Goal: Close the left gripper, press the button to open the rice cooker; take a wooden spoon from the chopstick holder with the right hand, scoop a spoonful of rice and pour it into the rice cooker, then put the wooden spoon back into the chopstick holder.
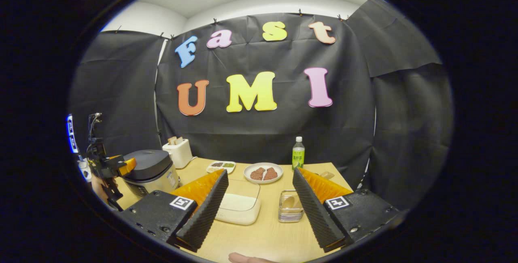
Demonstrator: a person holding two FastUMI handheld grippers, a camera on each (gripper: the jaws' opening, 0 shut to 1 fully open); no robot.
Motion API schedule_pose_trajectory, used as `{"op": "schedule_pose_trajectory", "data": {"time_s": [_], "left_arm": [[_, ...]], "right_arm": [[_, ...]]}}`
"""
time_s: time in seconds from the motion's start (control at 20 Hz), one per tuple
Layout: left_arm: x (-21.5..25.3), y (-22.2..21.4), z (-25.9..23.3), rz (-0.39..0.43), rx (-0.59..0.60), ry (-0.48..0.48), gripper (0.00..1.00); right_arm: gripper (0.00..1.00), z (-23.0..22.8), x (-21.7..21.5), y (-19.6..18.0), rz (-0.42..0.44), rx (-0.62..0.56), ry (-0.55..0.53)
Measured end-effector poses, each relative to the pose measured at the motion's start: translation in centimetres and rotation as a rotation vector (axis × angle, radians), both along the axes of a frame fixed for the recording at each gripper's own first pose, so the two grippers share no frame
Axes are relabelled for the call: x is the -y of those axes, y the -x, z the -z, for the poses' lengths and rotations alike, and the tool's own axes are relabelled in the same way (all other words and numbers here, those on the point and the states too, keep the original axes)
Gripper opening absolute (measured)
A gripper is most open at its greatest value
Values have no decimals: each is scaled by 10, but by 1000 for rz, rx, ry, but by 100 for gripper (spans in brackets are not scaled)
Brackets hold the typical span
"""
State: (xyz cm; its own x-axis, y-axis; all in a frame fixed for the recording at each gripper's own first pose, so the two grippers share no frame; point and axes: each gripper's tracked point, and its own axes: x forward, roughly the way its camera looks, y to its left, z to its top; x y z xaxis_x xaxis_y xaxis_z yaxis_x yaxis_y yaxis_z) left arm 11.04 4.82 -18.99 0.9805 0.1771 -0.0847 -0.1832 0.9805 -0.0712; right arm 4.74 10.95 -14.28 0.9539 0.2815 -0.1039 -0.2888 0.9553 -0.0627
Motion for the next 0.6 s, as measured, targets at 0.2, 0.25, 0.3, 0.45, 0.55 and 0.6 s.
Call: {"op": "schedule_pose_trajectory", "data": {"time_s": [0.2, 0.25, 0.3, 0.45, 0.55, 0.6], "left_arm": [[0, 2, 7, 1, 38, -9, 100], [2, 0, 7, 3, 50, -14, 99], [2, 0, 5, 2, 64, -35, 99], [1, 4, 6, -3, 62, -34, 89], [4, 6, 3, 1, 53, -41, 98], [4, 7, 4, 6, 32, -41, 88]], "right_arm": [[100, -8, -19, 3, -6, 17, 9], [100, -8, -24, 4, -12, 19, 9], [100, -8, -29, 4, -17, 20, 11], [100, -7, -41, 5, -33, 8, 11], [100, -10, -45, 8, -45, 16, 15], [100, -12, -45, 8, -45, 25, 19]]}}
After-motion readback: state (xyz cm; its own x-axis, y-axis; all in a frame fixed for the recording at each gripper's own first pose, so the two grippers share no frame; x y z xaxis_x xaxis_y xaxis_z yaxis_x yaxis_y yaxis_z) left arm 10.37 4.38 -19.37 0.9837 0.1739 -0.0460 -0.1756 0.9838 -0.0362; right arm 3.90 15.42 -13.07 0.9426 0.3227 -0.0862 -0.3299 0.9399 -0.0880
